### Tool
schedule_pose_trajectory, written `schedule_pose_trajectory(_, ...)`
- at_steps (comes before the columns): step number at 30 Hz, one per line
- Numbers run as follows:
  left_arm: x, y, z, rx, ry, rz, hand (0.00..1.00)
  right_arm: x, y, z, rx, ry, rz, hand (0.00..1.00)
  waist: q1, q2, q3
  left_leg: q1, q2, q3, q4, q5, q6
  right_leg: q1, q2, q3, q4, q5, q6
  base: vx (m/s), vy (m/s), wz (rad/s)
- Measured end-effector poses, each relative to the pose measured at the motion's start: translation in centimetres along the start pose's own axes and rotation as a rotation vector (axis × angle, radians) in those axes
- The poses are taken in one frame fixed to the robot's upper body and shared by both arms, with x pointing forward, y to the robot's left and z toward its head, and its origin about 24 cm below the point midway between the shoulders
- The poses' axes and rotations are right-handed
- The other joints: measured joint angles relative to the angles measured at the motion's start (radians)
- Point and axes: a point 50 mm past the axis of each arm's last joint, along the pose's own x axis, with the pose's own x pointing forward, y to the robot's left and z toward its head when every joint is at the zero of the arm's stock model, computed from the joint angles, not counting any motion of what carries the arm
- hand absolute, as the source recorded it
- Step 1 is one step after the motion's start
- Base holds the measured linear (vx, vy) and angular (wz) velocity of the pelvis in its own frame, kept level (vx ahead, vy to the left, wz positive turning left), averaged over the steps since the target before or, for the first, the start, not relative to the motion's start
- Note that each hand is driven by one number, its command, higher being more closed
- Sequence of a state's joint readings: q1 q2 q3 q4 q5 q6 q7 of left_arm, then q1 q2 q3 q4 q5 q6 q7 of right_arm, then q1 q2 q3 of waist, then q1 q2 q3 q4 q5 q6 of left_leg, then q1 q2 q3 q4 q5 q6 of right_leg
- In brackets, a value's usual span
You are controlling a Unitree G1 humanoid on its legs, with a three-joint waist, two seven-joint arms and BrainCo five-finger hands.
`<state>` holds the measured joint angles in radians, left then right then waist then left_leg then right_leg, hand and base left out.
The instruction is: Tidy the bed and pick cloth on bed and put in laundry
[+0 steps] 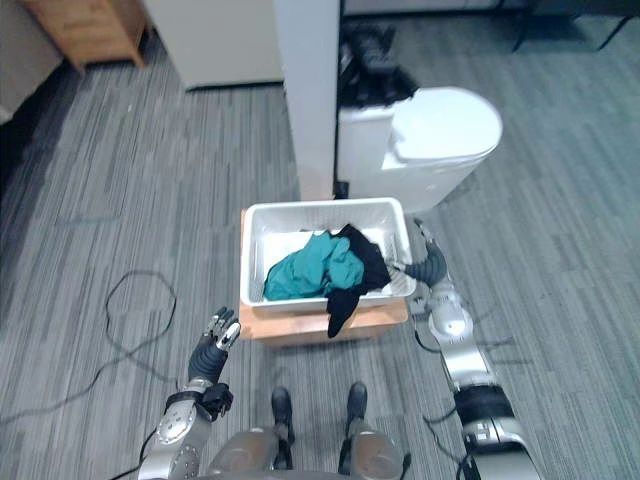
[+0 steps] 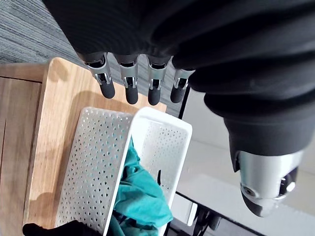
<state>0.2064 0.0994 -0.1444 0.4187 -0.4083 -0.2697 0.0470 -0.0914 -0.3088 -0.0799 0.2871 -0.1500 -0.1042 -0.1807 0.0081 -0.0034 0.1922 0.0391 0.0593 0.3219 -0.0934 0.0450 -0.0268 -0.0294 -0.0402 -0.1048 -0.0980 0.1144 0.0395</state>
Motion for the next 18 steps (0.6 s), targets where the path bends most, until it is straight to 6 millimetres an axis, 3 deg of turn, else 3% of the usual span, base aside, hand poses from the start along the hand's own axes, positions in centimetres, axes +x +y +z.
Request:
schedule_pose_trajectory(3,-0.4,1.1,-1.4,0.016,0.064,0.047,0.00,-1.9,-0.6,-2.7,0.010,0.113,-0.045,0.00,-0.018,-0.007,-0.026,0.011,0.004,0.009,-0.001,-0.006,-0.007,0.007,0.002,0.000,-0.001,-0.006,-0.008,-0.01,-0.001,-0.12)
schedule_pose_trajectory(5,-1.0,2.5,-2.8,0.020,0.124,0.118,0.00,-3.3,-0.4,-4.5,0.032,0.200,-0.054,0.00,-0.036,-0.014,-0.045,0.015,0.007,0.016,-0.002,-0.007,-0.008,0.007,0.003,-0.002,-0.001,-0.006,-0.009,-0.01,-0.012,-0.08)
schedule_pose_trajectory(9,-1.8,3.7,-4.4,0.036,0.205,0.170,0.00,-5.7,0.4,-8.0,0.061,0.369,-0.033,0.00,-0.044,-0.014,-0.064,0.042,0.007,0.023,-0.007,-0.012,-0.012,0.032,0.004,-0.001,-0.003,-0.006,-0.009,0.00,-0.005,-0.04)
schedule_pose_trajectory(18,-4.2,5.5,-8.3,0.108,0.420,0.239,0.00,-11.4,4.7,-13.9,0.154,0.720,0.097,0.00,-0.039,-0.006,-0.105,0.055,0.006,0.027,-0.009,-0.020,-0.012,0.043,0.001,-0.001,-0.004,-0.007,-0.008,0.00,0.001,-0.01)
